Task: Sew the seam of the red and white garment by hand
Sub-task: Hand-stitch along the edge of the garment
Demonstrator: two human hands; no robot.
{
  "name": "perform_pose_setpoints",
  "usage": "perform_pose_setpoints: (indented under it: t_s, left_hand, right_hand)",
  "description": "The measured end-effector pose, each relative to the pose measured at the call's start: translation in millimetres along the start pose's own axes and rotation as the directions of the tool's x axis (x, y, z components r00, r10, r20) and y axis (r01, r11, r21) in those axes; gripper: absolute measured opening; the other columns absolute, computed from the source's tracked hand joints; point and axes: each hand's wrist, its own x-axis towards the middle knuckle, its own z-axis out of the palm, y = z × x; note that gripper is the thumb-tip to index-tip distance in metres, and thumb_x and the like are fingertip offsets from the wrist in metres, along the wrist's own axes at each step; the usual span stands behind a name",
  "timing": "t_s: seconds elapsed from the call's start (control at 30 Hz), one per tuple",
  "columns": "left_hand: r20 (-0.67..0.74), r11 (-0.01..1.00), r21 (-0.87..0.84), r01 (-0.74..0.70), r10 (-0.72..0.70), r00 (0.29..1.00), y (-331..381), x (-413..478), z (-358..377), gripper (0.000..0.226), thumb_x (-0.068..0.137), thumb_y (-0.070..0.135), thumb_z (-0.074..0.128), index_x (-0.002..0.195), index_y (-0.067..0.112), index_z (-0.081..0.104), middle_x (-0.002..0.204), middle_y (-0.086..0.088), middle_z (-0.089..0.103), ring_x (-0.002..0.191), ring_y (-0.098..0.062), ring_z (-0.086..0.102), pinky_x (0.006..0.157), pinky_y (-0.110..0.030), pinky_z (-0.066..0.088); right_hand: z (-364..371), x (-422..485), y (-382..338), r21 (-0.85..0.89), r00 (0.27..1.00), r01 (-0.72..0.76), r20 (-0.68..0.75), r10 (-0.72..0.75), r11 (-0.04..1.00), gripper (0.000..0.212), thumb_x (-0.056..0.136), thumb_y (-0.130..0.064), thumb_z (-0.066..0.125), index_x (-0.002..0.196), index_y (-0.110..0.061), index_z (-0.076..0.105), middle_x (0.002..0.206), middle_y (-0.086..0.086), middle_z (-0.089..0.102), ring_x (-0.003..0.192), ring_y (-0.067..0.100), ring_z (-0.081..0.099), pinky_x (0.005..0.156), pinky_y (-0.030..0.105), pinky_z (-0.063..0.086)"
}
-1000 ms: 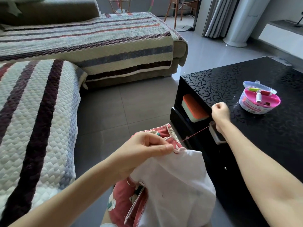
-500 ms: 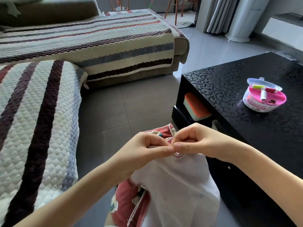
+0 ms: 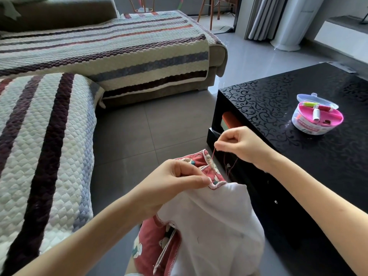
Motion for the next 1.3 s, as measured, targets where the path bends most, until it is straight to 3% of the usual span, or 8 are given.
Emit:
perform_pose_setpoints:
  t_s: [0.17, 0.33, 0.43, 0.5, 0.57, 0.67, 1.0, 1.3]
  left_hand:
    - [0.034, 0.998, -0.06, 0.034, -0.032, 0.999, 2.2, -2.7, 1.5, 0.009, 0.069, 0.024, 0.072, 0.067, 0.016, 0.076, 0.068, 0.001, 0.068, 0.065, -0.006, 0.06, 0.061, -0.015, 0.045]
    - [0.042, 0.995, -0.093, 0.033, -0.029, 0.999, 3.6, -5.6, 1.3, 0.008, 0.069, 0.021, 0.071, 0.065, 0.017, 0.076, 0.067, 0.001, 0.068, 0.062, -0.006, 0.061, 0.06, -0.015, 0.046]
    - [0.038, 0.995, -0.091, 0.038, -0.034, 0.999, 1.9, -4.5, -0.6, 0.007, 0.07, 0.022, 0.071, 0.066, 0.018, 0.076, 0.068, 0.001, 0.069, 0.064, -0.005, 0.061, 0.062, -0.016, 0.046]
    - [0.042, 0.995, -0.096, 0.037, -0.033, 0.999, 1.5, -4.1, -1.5, 0.008, 0.07, 0.022, 0.071, 0.066, 0.017, 0.076, 0.068, 0.002, 0.069, 0.063, -0.005, 0.061, 0.061, -0.015, 0.046]
    - [0.044, 0.996, -0.086, 0.033, -0.029, 0.999, 1.7, -3.7, -1.7, 0.008, 0.071, 0.022, 0.07, 0.066, 0.018, 0.076, 0.066, 0.003, 0.067, 0.062, -0.004, 0.059, 0.061, -0.015, 0.045]
    - [0.045, 0.997, -0.075, 0.024, -0.02, 0.999, 2.0, -2.9, -1.9, 0.009, 0.071, 0.024, 0.069, 0.067, 0.018, 0.075, 0.064, 0.005, 0.066, 0.062, -0.003, 0.058, 0.061, -0.014, 0.043]
    - [0.043, 0.997, -0.073, 0.04, -0.037, 0.998, 1.6, -3.1, 0.0, 0.01, 0.07, 0.024, 0.071, 0.069, 0.015, 0.076, 0.068, 0.001, 0.068, 0.064, -0.005, 0.059, 0.063, -0.016, 0.046]
    - [0.015, 0.993, -0.098, 0.061, -0.059, 0.998, 1.9, -4.2, 1.1, 0.017, 0.069, 0.024, 0.077, 0.073, 0.008, 0.074, 0.068, -0.002, 0.066, 0.062, -0.007, 0.059, 0.058, -0.015, 0.046]
  right_hand:
    - [-9.9, 43.8, 61.6, -0.547, 0.919, -0.286, -0.39, 0.063, 0.787, 0.019, 0.09, -0.028, 0.06, 0.083, -0.013, 0.069, 0.092, 0.008, 0.07, 0.092, 0.029, 0.062, 0.078, 0.034, 0.043]
    - [-12.8, 44.2, 87.3, -0.383, 0.828, -0.489, -0.487, 0.279, 0.784, 0.025, 0.09, -0.032, 0.061, 0.104, -0.015, 0.071, 0.106, 0.006, 0.07, 0.101, 0.029, 0.062, 0.082, 0.033, 0.044]
    - [-0.4, 18.6, 36.9, -0.004, 0.946, -0.175, -0.278, 0.167, 0.985, 0.026, 0.086, -0.028, 0.069, 0.109, -0.016, 0.07, 0.075, -0.012, 0.066, 0.075, 0.004, 0.06, 0.069, 0.017, 0.043]
    - [8.6, -13.8, -7.4, 0.249, 0.998, -0.043, 0.055, 0.03, 0.968, 0.018, 0.089, -0.022, 0.067, 0.103, -0.013, 0.072, 0.053, -0.018, 0.056, 0.05, -0.002, 0.048, 0.05, 0.009, 0.033]
    - [13.5, -38.2, -30.6, 0.296, 0.939, -0.024, 0.334, -0.08, 0.955, 0.024, 0.084, -0.036, 0.068, 0.091, -0.014, 0.075, 0.056, -0.013, 0.055, 0.051, 0.001, 0.043, 0.049, 0.014, 0.029]
    - [13.0, -51.8, -36.5, 0.286, 0.872, -0.036, 0.477, -0.11, 0.958, 0.032, 0.078, -0.045, 0.072, 0.078, -0.013, 0.074, 0.07, 0.003, 0.059, 0.068, 0.012, 0.05, 0.064, 0.026, 0.036]
    - [7.9, -27.6, -32.0, 0.386, 0.985, -0.089, 0.173, 0.023, 0.918, 0.016, 0.077, -0.012, 0.071, 0.063, -0.008, 0.064, 0.042, -0.01, 0.039, 0.043, 0.005, 0.025, 0.046, 0.017, 0.018]
    - [25.9, -8.8, -11.4, 0.082, 0.986, 0.039, -0.162, -0.026, 0.996, 0.024, 0.085, -0.005, 0.068, 0.061, -0.007, 0.065, 0.042, -0.013, 0.049, 0.043, 0.001, 0.04, 0.049, 0.011, 0.031]
